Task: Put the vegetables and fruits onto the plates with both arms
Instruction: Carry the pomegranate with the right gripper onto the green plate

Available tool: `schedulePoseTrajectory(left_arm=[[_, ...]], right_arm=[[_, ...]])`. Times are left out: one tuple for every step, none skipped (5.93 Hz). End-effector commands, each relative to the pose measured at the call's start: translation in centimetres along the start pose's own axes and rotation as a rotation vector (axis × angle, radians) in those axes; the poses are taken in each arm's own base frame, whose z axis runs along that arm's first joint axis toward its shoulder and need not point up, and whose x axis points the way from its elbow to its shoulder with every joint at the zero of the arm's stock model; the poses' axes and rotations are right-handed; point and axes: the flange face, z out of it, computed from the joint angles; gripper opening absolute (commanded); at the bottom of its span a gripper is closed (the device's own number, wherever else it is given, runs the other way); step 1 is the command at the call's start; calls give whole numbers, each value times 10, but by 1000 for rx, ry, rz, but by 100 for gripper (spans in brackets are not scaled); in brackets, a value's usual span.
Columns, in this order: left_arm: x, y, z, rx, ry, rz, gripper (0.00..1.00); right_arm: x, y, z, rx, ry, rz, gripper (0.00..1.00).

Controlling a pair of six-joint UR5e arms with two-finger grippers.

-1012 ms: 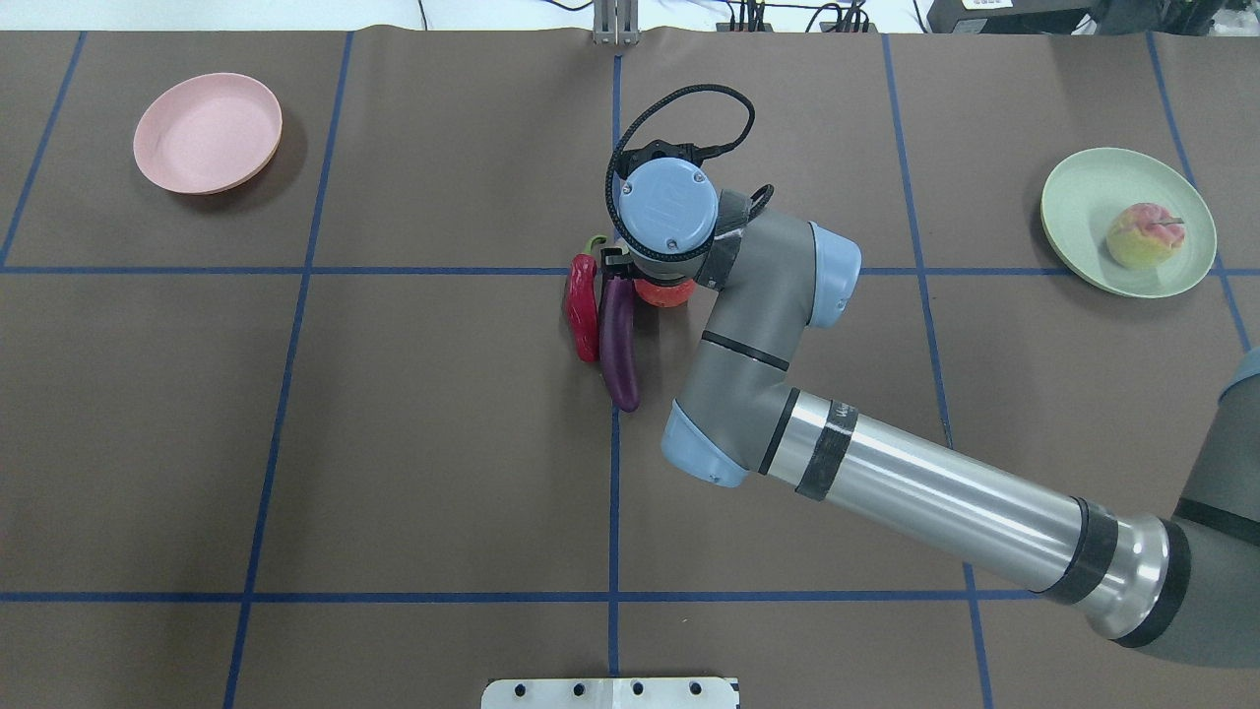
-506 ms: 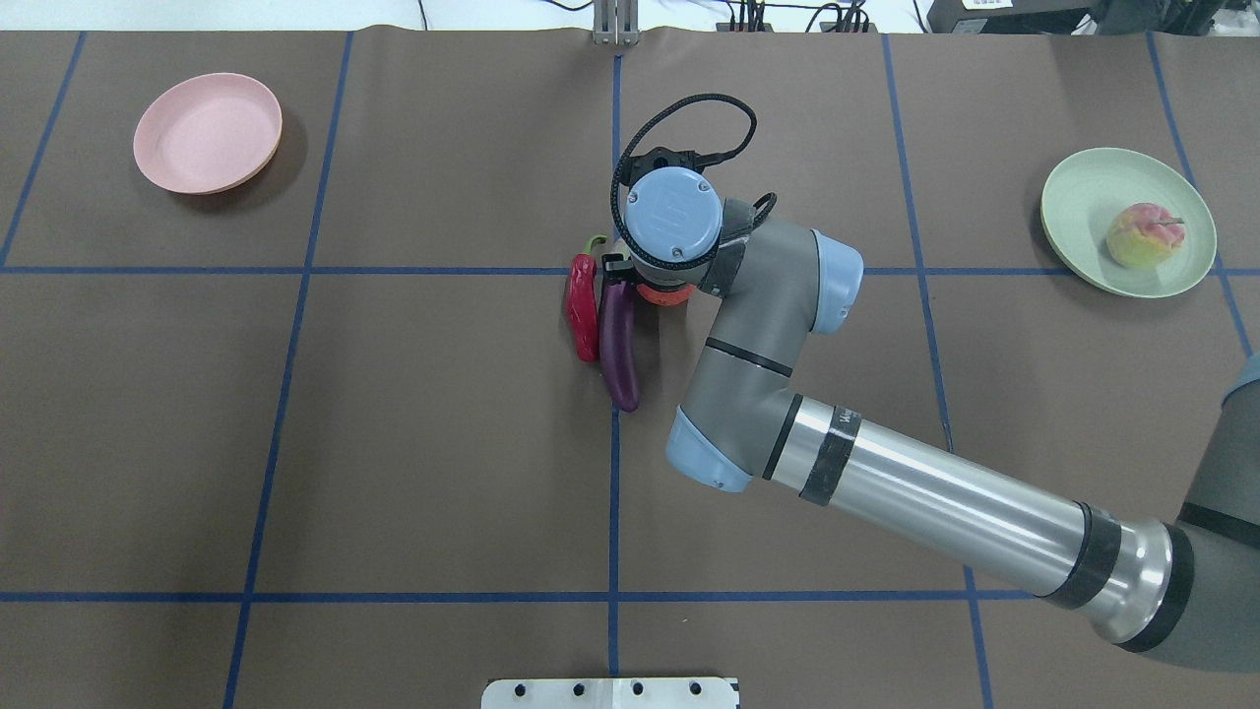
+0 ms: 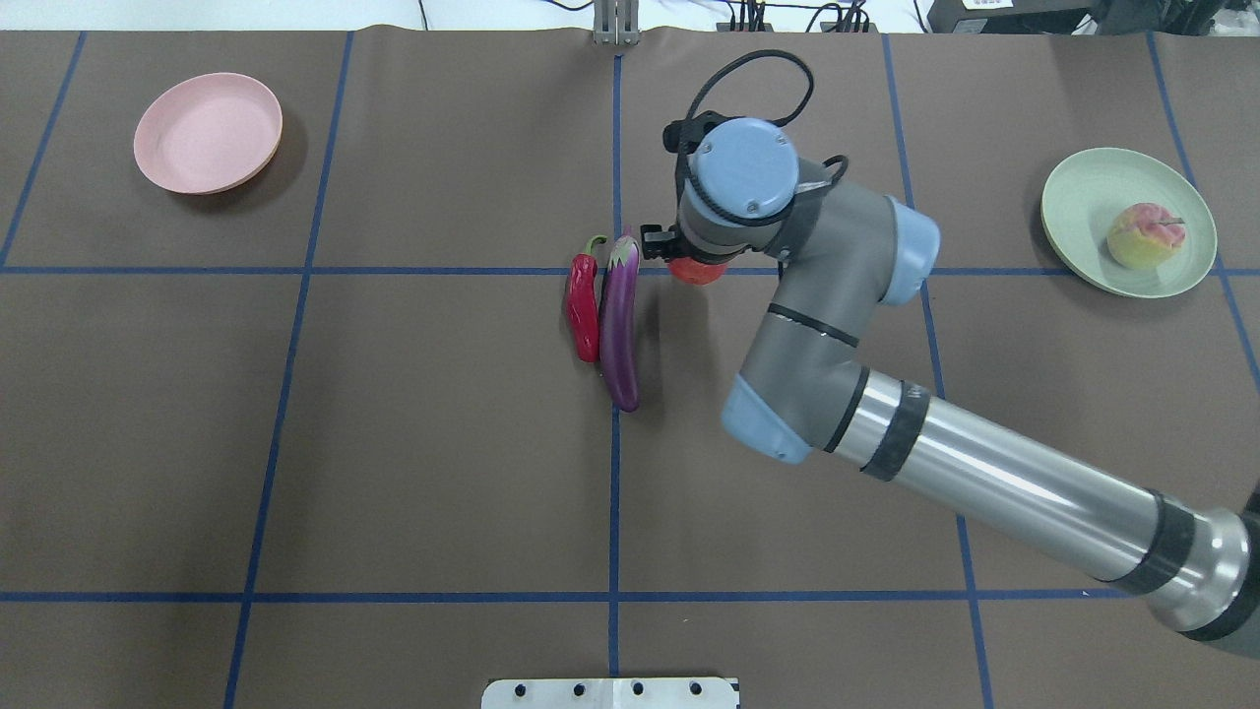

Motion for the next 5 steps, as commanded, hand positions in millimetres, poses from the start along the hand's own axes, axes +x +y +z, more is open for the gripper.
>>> schedulePoseTrajectory(left_arm=[[0,0,0,0,0,1,100],[0,0,0,0,0,1,100],[0,0,0,0,0,1,100],[1,0,0,1,0,2,100],[1,0,0,1,0,2,100]], right_arm=[[164,-23,-18,-71,19,-132,0],[267,-35,-30,-106,42,-230,0],[352,-51,-27,-160,44,-262,0],[423,-61,-15,-181,43,-282,0],[473,-57,4,-181,19,-297,0]])
